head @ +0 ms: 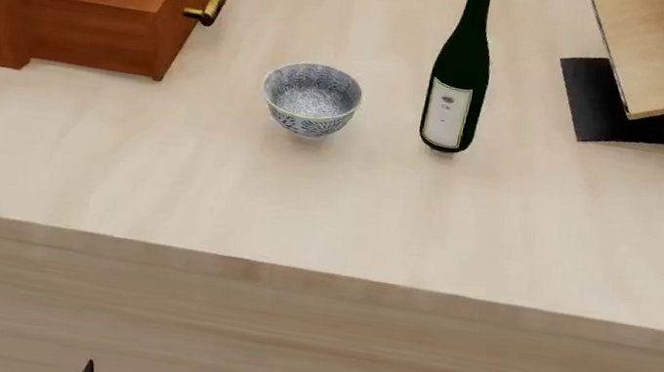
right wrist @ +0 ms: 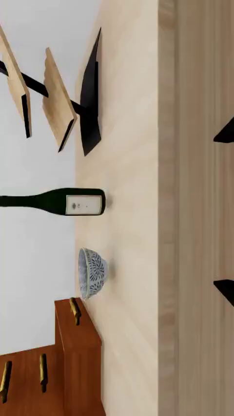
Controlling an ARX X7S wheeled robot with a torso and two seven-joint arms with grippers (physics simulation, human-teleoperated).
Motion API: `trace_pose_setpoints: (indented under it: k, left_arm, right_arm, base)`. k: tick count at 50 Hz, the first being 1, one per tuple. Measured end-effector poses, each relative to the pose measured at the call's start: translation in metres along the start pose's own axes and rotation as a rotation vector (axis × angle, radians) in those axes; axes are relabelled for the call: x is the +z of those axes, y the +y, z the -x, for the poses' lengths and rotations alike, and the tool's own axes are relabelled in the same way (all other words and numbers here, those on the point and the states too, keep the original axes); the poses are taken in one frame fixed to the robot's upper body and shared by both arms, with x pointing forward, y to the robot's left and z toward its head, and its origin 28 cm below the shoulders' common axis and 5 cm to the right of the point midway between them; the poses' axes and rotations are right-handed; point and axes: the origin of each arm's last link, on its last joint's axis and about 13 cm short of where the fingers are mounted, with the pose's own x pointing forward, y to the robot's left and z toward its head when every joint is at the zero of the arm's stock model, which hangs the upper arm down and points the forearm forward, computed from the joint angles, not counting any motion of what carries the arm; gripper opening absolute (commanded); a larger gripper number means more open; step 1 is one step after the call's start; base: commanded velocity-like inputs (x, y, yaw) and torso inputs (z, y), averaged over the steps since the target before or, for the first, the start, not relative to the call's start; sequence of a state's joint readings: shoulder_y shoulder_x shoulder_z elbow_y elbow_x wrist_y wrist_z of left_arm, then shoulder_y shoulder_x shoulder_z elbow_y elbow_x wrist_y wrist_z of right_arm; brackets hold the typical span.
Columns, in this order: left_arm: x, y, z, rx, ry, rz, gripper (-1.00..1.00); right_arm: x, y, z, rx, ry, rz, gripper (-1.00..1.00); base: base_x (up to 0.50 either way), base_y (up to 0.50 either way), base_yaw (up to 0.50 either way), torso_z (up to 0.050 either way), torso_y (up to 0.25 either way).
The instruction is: Put the bowl in the bottom drawer of the cabinet.
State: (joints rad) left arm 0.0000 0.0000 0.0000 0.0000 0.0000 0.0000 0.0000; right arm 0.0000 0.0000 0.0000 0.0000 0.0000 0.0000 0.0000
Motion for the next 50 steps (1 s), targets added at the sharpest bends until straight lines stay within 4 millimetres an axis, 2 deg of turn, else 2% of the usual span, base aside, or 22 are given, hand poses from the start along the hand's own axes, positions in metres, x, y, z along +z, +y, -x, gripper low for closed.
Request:
trace_pose_setpoints:
  k: [28,50]
  left_arm:
    - [0.0011,0.0002,0.0006,-0.009,-0.015,-0.011,1.00]
    - [0.0017,0.0003,0.0013,-0.015,-0.024,0.002,1.00]
  right_arm:
    - [0.0013,0.0008,0.0012,-0.005,-0.003,0.007,1.00]
    - [0.0006,0.0004,0.0014,-0.006,-0.005,0.008,1.00]
  base:
    - [0.00,0.00,0.00,0.001,0.000]
    - [0.00,0.00,0.00,0.045,0.000]
